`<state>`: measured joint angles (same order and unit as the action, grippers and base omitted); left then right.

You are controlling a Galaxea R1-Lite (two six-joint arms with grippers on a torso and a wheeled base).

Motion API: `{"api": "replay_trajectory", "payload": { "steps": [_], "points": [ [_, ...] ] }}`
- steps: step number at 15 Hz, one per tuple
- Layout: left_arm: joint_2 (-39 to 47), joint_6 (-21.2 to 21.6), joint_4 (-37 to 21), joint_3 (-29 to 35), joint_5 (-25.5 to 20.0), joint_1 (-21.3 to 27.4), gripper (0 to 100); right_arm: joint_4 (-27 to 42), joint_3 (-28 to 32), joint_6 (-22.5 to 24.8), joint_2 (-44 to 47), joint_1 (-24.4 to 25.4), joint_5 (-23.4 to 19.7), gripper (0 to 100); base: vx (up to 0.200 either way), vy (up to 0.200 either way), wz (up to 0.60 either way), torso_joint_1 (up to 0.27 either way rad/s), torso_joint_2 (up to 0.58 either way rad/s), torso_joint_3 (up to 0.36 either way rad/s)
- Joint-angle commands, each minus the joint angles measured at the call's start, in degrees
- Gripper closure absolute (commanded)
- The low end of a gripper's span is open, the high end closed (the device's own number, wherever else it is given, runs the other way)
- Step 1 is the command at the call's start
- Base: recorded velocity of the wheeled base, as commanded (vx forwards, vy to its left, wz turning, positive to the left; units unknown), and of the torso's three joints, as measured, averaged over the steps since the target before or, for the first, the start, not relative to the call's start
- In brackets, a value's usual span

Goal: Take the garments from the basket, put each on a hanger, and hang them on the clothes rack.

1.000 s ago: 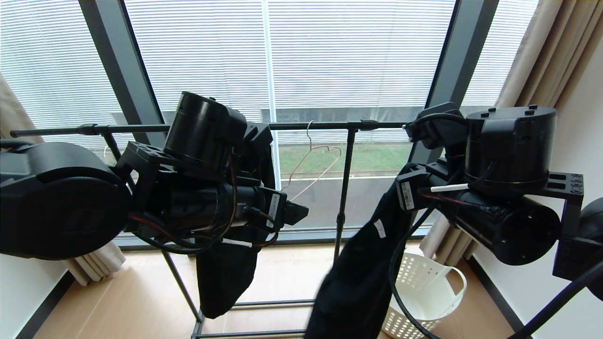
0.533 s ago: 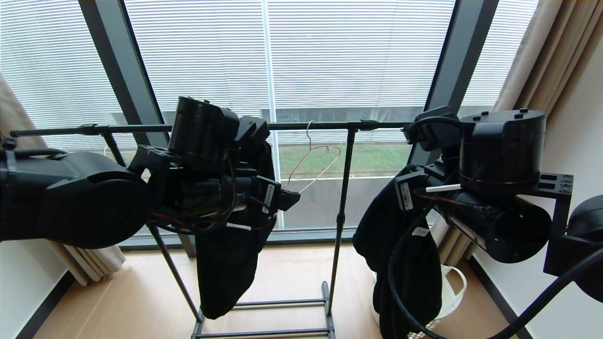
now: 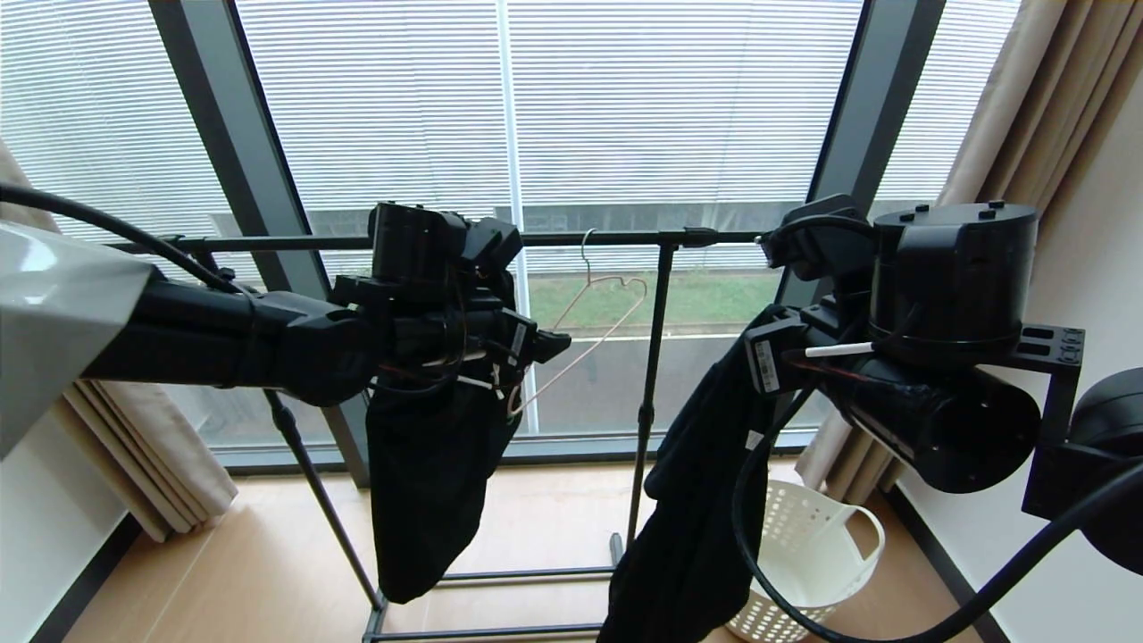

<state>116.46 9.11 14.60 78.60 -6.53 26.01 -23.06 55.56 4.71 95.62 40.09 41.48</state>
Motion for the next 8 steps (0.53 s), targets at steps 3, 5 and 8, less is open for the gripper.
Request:
{"api": "replay_trajectory", "payload": {
  "steps": [3, 5, 8],
  "points": [
    [11.07, 0.83, 0.07, 9.29, -0.06, -0.26, 0, -0.05, -0.11, 0.04, 0.00, -0.02, -0.09, 100, 0.000, 0.000, 0.00, 0.000, 0.00, 0.000],
    [17.05, 0.74, -0.10, 16.40, 0.38, -1.32, 0, -0.14, -0.11, 0.04, 0.00, -0.02, -0.09, 100, 0.000, 0.000, 0.00, 0.000, 0.00, 0.000],
    [20.65, 0.74, -0.19, 20.01, 0.65, -2.72, 0, -0.31, -0.02, 0.30, 0.18, -0.10, -0.18, 100, 0.000, 0.000, 0.00, 0.000, 0.00, 0.000]
  ]
}}
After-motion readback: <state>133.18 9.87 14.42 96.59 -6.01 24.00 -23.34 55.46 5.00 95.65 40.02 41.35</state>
